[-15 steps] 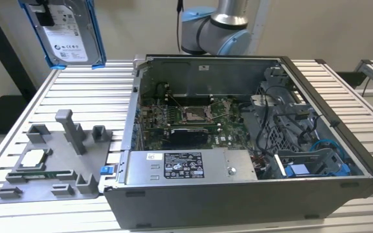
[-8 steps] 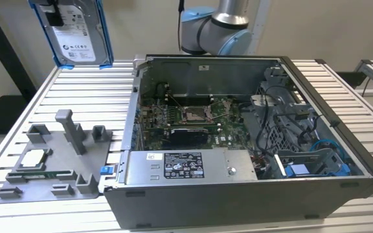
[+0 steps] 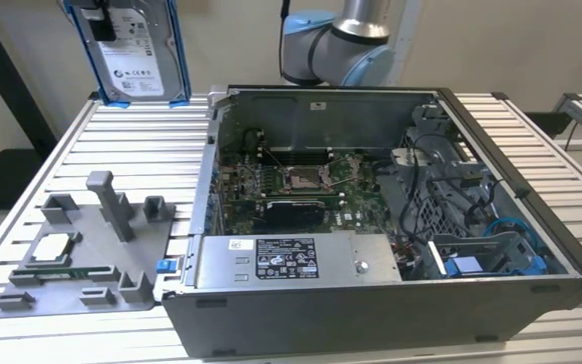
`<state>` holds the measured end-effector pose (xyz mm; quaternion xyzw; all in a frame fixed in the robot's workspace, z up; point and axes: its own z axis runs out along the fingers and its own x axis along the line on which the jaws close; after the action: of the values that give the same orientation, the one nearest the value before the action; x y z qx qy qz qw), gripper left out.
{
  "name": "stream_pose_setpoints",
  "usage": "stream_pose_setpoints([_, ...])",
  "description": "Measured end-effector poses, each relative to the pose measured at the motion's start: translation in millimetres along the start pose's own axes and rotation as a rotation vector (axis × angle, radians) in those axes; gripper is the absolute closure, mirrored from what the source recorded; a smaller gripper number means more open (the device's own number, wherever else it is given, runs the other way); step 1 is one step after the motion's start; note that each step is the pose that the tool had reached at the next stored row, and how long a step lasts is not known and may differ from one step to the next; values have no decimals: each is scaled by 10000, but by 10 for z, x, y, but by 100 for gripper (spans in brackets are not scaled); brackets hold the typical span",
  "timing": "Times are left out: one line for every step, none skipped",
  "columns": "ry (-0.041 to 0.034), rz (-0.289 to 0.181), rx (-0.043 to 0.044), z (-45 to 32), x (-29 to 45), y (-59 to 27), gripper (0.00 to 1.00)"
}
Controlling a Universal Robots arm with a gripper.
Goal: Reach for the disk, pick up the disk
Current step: 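Pick up the disk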
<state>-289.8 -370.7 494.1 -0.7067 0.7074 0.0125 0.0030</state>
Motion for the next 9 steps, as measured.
stream_pose_setpoints([0, 0, 0, 0, 0, -23, 100])
stream_pose_setpoints([1, 0, -1, 1, 0, -47, 100])
stream_pose_setpoints([0, 0, 1, 4, 0, -76, 100])
stream_pose_setpoints([0, 0, 0, 8, 0, -108, 100])
stream_pose_setpoints([0, 0, 0, 13, 0, -144, 100])
stream_pose_setpoints([0, 0, 0, 19, 0, -176, 100])
stream_pose_setpoints([0, 0, 0, 26, 0, -215, 100])
stream_pose_setpoints([0, 0, 0, 34, 0, -252, 100])
stream_pose_setpoints([0, 0, 0, 41, 0, -289, 100])
